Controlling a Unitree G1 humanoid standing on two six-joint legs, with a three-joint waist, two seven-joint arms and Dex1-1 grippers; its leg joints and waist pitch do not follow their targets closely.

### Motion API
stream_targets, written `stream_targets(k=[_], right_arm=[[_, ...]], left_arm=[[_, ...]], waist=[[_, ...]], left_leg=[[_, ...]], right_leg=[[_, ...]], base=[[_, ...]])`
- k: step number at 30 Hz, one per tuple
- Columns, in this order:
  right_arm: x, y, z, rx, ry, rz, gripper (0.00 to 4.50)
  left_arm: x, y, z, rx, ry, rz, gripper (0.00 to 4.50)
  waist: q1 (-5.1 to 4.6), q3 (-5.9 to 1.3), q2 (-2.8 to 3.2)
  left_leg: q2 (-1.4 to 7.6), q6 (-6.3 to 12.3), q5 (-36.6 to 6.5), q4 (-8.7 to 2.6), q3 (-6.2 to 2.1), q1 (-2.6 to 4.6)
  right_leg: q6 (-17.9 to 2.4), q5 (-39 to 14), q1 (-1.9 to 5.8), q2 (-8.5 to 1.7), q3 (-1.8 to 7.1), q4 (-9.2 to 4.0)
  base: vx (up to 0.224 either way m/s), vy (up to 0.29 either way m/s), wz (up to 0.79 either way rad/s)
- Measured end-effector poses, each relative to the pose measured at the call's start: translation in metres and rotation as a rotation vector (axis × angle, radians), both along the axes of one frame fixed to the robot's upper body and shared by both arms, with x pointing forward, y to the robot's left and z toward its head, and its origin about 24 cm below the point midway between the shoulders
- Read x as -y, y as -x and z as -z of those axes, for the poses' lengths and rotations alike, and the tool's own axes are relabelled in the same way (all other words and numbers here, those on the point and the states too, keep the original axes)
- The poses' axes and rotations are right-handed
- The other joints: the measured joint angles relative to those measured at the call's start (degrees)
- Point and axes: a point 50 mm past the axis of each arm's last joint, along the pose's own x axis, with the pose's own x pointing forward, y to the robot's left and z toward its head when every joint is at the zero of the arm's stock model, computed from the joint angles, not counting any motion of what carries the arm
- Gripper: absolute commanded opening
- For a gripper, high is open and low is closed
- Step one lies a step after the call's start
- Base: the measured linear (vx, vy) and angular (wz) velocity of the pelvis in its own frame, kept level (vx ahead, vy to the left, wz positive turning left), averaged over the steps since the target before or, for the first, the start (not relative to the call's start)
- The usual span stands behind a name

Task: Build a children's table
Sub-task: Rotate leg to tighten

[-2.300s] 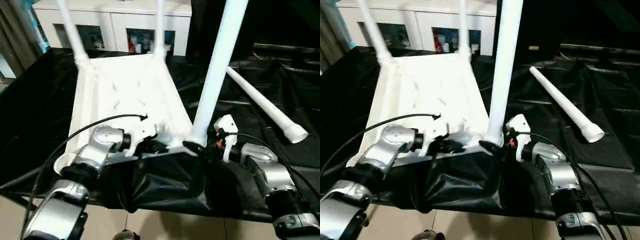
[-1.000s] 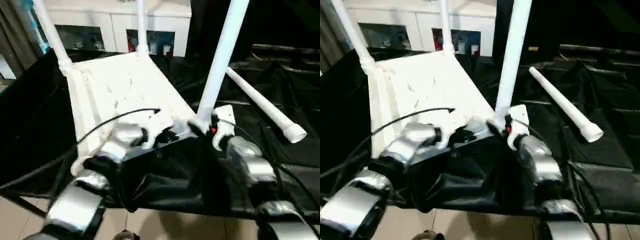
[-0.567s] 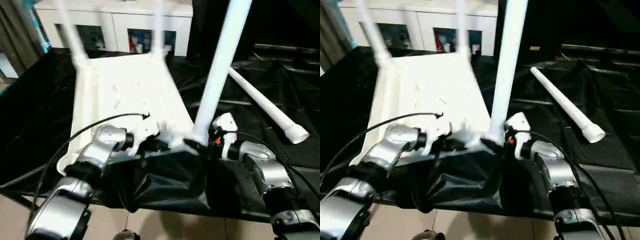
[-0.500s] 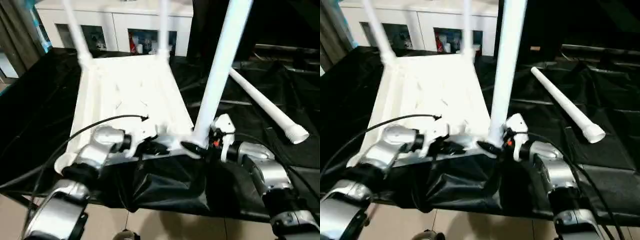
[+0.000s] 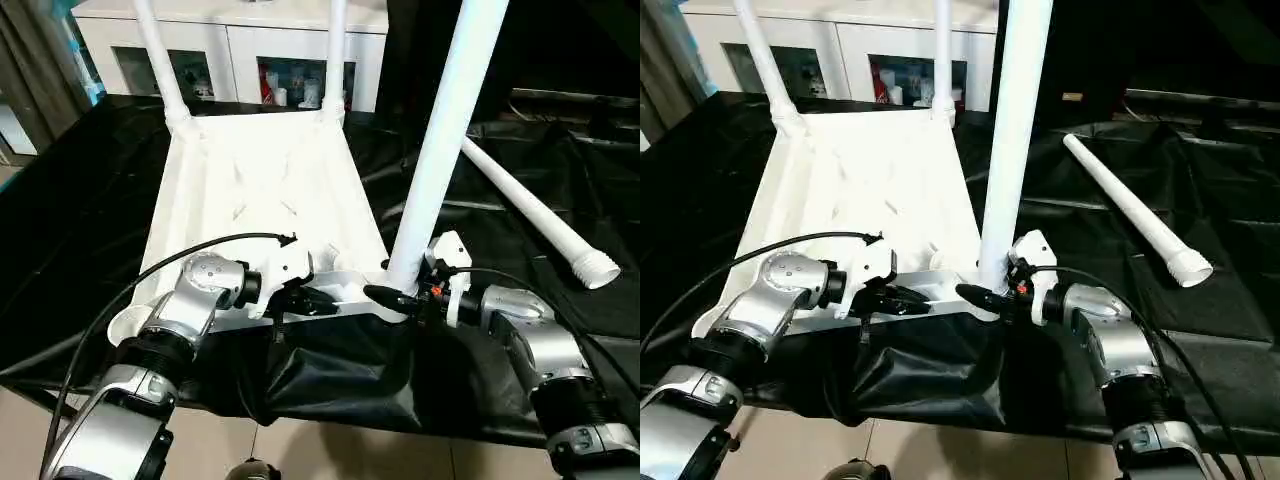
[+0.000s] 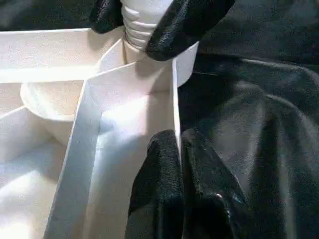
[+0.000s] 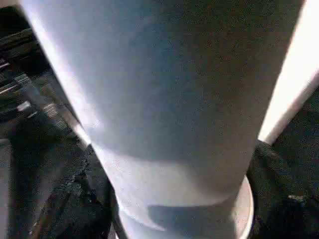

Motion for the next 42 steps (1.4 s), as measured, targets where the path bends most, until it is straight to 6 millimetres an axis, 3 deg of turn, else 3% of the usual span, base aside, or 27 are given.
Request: stream_targets(k=[7, 12, 13, 15, 18, 20, 35, 42], right_arm=[[-0.007, -0.024, 0.004, -0.014, -0.032, 0.408, 2.78], [-0.01, -0.035, 0.002, -0.026, -0.029, 0.553, 2.77], [-0.013, -0.037, 0.002, -0.014, -0.02, 0.569, 3.33], [-0.014, -0.038, 0.001, -0.002, -0.019, 0.574, 3.47], [-0.016, -0.037, 0.002, 0.004, -0.023, 0.561, 3.55], [-0.014, -0.035, 0.001, 0.011, -0.031, 0.508, 3.92], [0.003, -0.004, -0.002, 0.003, -0.003, 0.028, 3.92], [0.003, -0.001, -0.004, -0.012, -0.003, -0.026, 3.26]], left_arm=[[0.029, -0.016, 0.002, 0.035, -0.003, -0.166, 0.0], [0.044, -0.02, 0.001, 0.044, 0.0, -0.222, 0.0], [0.045, -0.02, 0.001, 0.045, 0.0, -0.231, 0.0], [0.045, -0.022, 0.001, 0.046, 0.002, -0.234, 0.0], [0.045, -0.023, 0.001, 0.05, 0.001, -0.241, 0.0], [0.041, -0.022, 0.0, 0.053, -0.001, -0.225, 0.0], [-0.001, -0.009, -0.002, 0.003, 0.005, -0.045, 0.0], [-0.006, -0.005, -0.002, -0.013, 0.005, -0.007, 0.0]], waist=[[-0.36, -0.01, 0.0], [-0.31, -0.06, 0.07], [-0.33, -0.13, 0.19], [-0.28, -0.15, 0.22], [-0.44, -0.15, 0.21], [-0.49, -0.09, 0.12], [-0.45, 0.03, -0.09], [-0.2, 0.04, -0.11]], left_leg=[[-0.05, -0.01, 0.0, -0.02, 0.0, 0.2], [-0.07, -0.01, 0.0, 0.0, 0.01, 0.2], [-0.07, -0.01, 0.0, 0.0, 0.01, 0.18], [-0.06, -0.01, 0.0, -0.04, 0.01, 0.13], [-0.06, 0.0, 0.0, -0.05, 0.01, 0.14], [-0.05, 0.0, 0.0, -0.05, 0.01, 0.14], [-0.01, 0.01, -0.01, -0.12, 0.01, -0.04], [-0.01, 0.01, -0.01, -0.11, 0.01, -0.08]], right_leg=[[-0.04, 0.03, 0.12, -0.03, 0.07, 0.0], [-0.05, 0.05, 0.16, -0.03, 0.08, 0.0], [-0.04, 0.04, 0.15, -0.03, 0.07, -0.02], [-0.03, 0.04, 0.11, -0.03, 0.05, -0.05], [-0.03, 0.04, 0.1, -0.03, 0.04, -0.05], [-0.03, 0.04, 0.1, -0.03, 0.03, -0.05], [0.01, 0.01, -0.06, 0.0, -0.02, -0.1], [0.01, 0.01, -0.09, 0.0, -0.03, -0.1]], base=[[0.0, 0.0, 0.0], [0.0, 0.0, 0.0], [0.0, 0.0, 0.0], [0.0, 0.0, 0.0], [0.0, 0.0, 0.0], [0.0, 0.0, 0.0], [0.0, 0.0, 0.0], [0.0, 0.0, 0.0]])
